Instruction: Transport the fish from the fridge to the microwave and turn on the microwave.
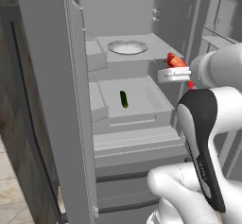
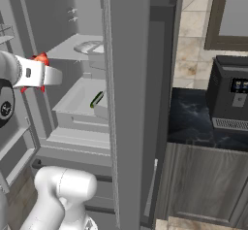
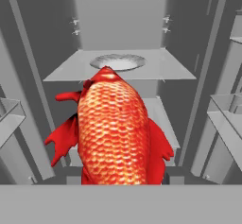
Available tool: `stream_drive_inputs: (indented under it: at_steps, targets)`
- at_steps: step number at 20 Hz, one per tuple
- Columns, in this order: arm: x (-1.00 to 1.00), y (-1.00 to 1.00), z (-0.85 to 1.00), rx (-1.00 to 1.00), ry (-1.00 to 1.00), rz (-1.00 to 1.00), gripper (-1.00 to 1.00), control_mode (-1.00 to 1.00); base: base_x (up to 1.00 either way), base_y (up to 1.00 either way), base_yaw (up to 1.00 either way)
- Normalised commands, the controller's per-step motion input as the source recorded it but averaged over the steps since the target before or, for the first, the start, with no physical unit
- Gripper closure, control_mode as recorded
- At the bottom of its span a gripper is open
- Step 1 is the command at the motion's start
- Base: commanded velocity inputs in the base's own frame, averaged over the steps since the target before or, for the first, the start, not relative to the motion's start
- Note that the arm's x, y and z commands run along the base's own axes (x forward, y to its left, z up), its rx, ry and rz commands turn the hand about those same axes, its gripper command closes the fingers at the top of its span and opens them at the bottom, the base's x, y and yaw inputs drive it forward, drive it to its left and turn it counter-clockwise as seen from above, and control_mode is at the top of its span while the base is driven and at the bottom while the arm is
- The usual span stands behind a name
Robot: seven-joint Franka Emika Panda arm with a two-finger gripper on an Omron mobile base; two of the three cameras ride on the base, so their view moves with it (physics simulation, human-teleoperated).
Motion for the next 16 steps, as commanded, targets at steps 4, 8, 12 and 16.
stream_drive_inputs:
  at_steps: [4, 8, 12, 16]
  targets:
    - [-0.53, -0.06, 0.09, 0.00, 0.00, 0.00, 1.00, -1.00, 0.00, 0.00, 0.00]
    - [-0.47, -0.09, 0.10, 0.01, 0.00, 0.00, 1.00, -1.00, 0.00, 0.00, 0.00]
    - [-0.48, -0.10, 0.06, 0.01, 0.00, 0.00, 1.00, -1.00, 0.00, 0.00, 0.00]
    - [-0.36, -0.11, 0.02, 0.01, 0.00, 0.00, 1.00, -1.00, 0.00, 0.00, 0.00]
